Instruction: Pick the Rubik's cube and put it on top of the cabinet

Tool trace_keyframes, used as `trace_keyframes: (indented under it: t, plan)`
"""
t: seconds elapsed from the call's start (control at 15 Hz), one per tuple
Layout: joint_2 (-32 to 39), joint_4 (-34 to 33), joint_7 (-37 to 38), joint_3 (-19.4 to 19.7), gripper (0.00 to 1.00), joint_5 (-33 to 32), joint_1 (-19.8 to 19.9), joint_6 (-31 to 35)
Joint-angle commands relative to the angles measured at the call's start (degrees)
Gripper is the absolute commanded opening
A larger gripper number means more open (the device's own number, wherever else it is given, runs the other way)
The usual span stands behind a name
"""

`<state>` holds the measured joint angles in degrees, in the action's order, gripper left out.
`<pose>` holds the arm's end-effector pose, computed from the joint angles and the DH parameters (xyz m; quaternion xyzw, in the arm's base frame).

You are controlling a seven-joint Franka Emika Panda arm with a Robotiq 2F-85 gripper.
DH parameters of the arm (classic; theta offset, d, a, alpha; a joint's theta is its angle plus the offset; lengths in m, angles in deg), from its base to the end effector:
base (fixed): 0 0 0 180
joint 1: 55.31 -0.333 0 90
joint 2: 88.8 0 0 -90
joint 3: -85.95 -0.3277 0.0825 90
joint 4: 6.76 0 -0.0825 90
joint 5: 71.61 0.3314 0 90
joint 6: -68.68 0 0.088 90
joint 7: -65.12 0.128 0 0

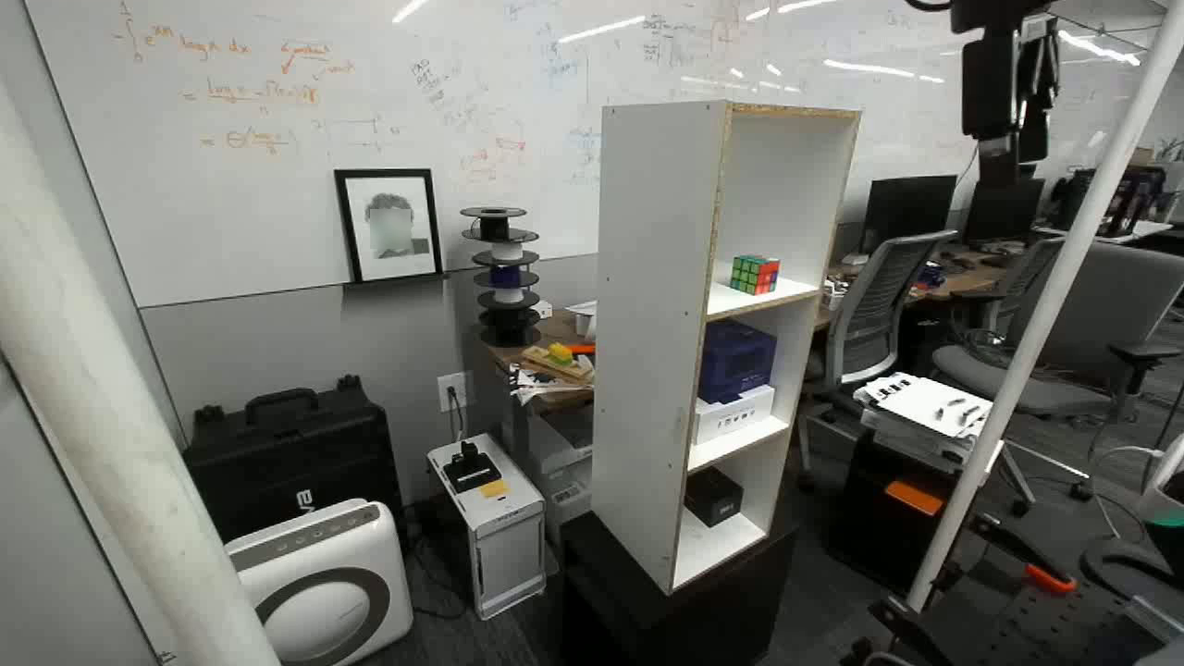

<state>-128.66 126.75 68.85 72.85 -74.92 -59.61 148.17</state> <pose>0.2325 0.0840 0.5490 0.9831 0.0810 -0.1116 0.1201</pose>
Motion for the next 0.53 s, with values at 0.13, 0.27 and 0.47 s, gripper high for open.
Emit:
trace_keyframes:
  t: [0.13, 0.27, 0.47]
  plan:
    - [0.1, -0.7, 0.8, 1.0, 1.0, -0.5, -1.5, -0.1]
    - [0.0, -0.8, 0.8, 1.0, 1.0, -0.5, -1.5, -0.1]
    - [0.1, -0.8, 0.8, 1.0, 1.0, -0.5, -1.5, -0.1]
